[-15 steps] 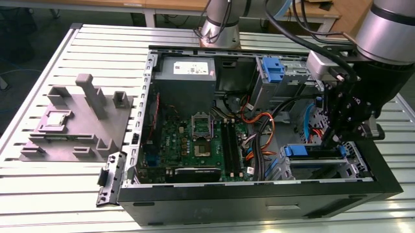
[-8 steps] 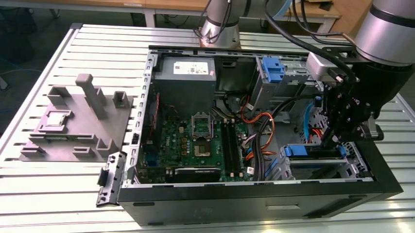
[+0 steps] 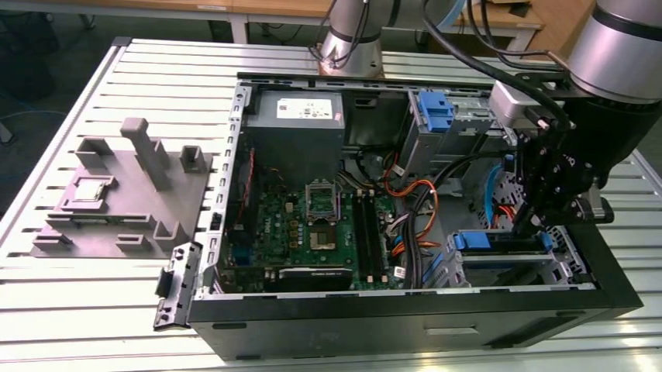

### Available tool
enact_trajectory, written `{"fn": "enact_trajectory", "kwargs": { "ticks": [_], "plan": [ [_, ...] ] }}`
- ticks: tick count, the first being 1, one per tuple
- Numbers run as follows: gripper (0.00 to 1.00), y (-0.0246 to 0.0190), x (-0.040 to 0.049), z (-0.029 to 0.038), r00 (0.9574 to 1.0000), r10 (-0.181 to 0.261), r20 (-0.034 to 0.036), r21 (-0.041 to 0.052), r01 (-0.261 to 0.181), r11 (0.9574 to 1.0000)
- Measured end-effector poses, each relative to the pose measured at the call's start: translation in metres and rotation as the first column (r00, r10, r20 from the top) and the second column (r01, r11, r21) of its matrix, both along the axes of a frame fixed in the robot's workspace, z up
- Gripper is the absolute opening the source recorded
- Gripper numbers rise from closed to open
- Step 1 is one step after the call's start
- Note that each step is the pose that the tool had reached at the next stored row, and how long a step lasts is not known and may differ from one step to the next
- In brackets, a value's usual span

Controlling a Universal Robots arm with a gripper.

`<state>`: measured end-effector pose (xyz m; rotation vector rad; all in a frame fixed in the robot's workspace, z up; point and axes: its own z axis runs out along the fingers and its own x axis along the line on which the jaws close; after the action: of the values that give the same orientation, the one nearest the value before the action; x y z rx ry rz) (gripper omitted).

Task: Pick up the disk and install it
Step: 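Insert the first disk wire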

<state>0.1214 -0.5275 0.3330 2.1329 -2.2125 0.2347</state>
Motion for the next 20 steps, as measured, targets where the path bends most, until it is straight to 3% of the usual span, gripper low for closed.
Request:
{"fn": "enact_trajectory", "kwargs": {
  "ticks": [3,10,20],
  "plan": [
    [0.17,-0.0009,0.0000,0.0002,1.0000,-0.001,0.0000,0.0016,0.001,1.0000],
    [0.17,-0.0029,0.0000,-0.0010,1.0000,-0.001,0.0000,0.0196,0.001,0.9998],
    [0.17,-0.0050,0.0001,-0.0013,1.0000,-0.001,0.0000,0.0212,0.001,0.9998]
  ]
}}
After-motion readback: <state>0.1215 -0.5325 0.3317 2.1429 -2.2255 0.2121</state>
